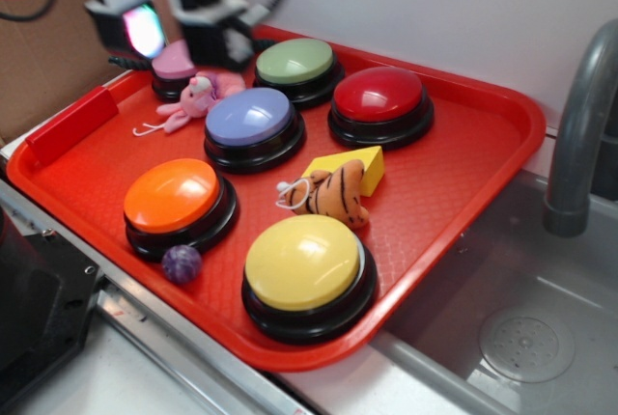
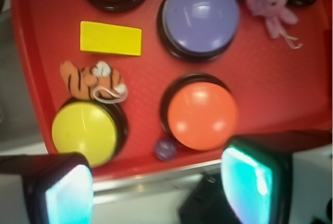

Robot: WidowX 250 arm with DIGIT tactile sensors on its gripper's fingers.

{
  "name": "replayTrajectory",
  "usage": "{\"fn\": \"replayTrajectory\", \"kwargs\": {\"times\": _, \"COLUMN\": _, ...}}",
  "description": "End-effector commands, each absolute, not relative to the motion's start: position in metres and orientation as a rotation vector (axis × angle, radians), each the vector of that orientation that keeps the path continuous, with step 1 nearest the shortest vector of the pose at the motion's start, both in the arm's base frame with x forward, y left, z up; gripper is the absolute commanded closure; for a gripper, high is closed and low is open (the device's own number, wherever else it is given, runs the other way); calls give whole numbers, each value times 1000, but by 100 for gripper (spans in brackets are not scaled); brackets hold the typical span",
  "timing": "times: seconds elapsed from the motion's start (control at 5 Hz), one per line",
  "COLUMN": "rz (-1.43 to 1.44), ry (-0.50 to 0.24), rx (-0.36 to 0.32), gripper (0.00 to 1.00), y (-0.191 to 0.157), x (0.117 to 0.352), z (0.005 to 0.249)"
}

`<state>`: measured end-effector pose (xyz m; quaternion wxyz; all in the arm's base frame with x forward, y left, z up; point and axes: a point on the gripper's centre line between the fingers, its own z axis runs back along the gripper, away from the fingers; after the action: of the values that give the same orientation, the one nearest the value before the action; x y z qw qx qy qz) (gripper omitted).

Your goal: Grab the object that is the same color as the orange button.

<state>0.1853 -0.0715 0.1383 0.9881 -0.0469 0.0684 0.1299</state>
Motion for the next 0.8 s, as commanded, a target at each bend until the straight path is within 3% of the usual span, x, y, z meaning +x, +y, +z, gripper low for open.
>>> {"fn": "replayTrajectory", "kwargs": {"times": 0.0, "rz": 343, "ry": 211, "rx": -119, "gripper": 0, "y": -95, "x": 214, "z": 93}}
{"fn": "replayTrajectory", "kwargs": {"times": 0.4, "rz": 422, "ry": 246, "rx": -202, "gripper": 0, "y": -113, "x": 232, "z": 52}}
{"fn": "replayTrajectory", "kwargs": {"times": 0.6, "rz": 418, "ry": 278, "rx": -241, "gripper": 0, "y": -113, "x": 235, "z": 44}}
